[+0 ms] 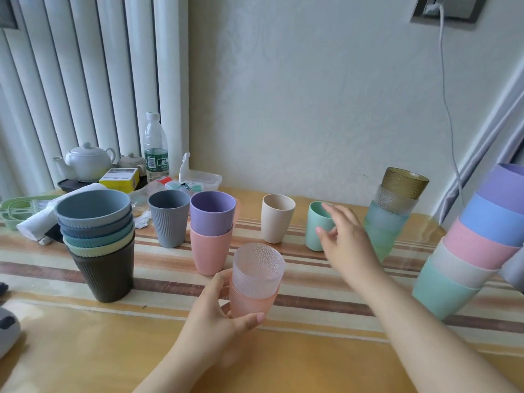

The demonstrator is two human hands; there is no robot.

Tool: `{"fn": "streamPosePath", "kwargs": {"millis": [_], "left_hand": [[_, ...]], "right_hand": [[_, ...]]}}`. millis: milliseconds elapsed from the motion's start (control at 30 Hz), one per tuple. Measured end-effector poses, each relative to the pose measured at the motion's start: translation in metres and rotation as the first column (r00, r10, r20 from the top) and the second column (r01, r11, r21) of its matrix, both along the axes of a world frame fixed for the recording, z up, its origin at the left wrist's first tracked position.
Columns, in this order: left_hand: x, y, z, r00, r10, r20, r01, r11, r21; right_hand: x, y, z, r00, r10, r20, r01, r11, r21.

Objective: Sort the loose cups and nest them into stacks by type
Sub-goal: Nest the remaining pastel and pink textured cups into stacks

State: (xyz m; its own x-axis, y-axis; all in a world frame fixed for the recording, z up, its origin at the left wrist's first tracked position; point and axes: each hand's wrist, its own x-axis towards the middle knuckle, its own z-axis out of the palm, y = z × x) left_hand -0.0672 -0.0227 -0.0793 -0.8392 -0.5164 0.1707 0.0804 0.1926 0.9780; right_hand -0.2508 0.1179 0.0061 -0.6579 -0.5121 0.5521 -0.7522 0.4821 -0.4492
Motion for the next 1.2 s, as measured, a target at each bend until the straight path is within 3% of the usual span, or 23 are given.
{"fn": "streamPosePath", "kwargs": {"millis": [100, 200, 433, 633, 833, 1033, 1200], "left_hand": [[-0.003, -0.001, -0.001, 1.000, -0.011, 0.000, 0.011, 1.000, 0.007], [-0.007, -0.002, -0.003, 1.000, -0.010, 0.010, 0.011, 1.000, -0.016], [-0.010, -0.005, -0.005, 0.999, 0.006, 0.035, -0.004, 0.999, -0.044], [-0.008, -0.002, -0.003, 0.999, 0.014, 0.037, -0.012, 0.998, -0.057], [-0.001, 0.001, -0.003, 0.999, 0.022, 0.044, -0.020, 0.999, -0.035], [0.005, 0.003, -0.001, 0.999, 0.009, 0.031, -0.009, 1.000, -0.017], [0.005, 0.001, -0.003, 0.999, -0.020, 0.034, 0.019, 1.000, 0.014]], "right_hand": [[-0.040, -0.006, 0.000, 0.991, -0.136, 0.019, 0.128, 0.965, 0.230], [-0.065, -0.013, -0.008, 0.977, -0.204, 0.070, 0.173, 0.934, 0.313], [-0.049, 0.000, -0.016, 0.985, -0.169, 0.044, 0.163, 0.980, 0.117], [0.024, 0.040, 0.022, 0.993, 0.026, -0.114, -0.038, 0.994, -0.103], [0.055, 0.052, 0.039, 0.978, 0.122, -0.167, -0.138, 0.986, -0.089], [0.026, 0.038, -0.004, 0.996, 0.090, -0.031, -0.088, 0.995, 0.049], [0.013, 0.016, 0.016, 0.993, 0.061, -0.099, -0.064, 0.998, -0.021]]}}
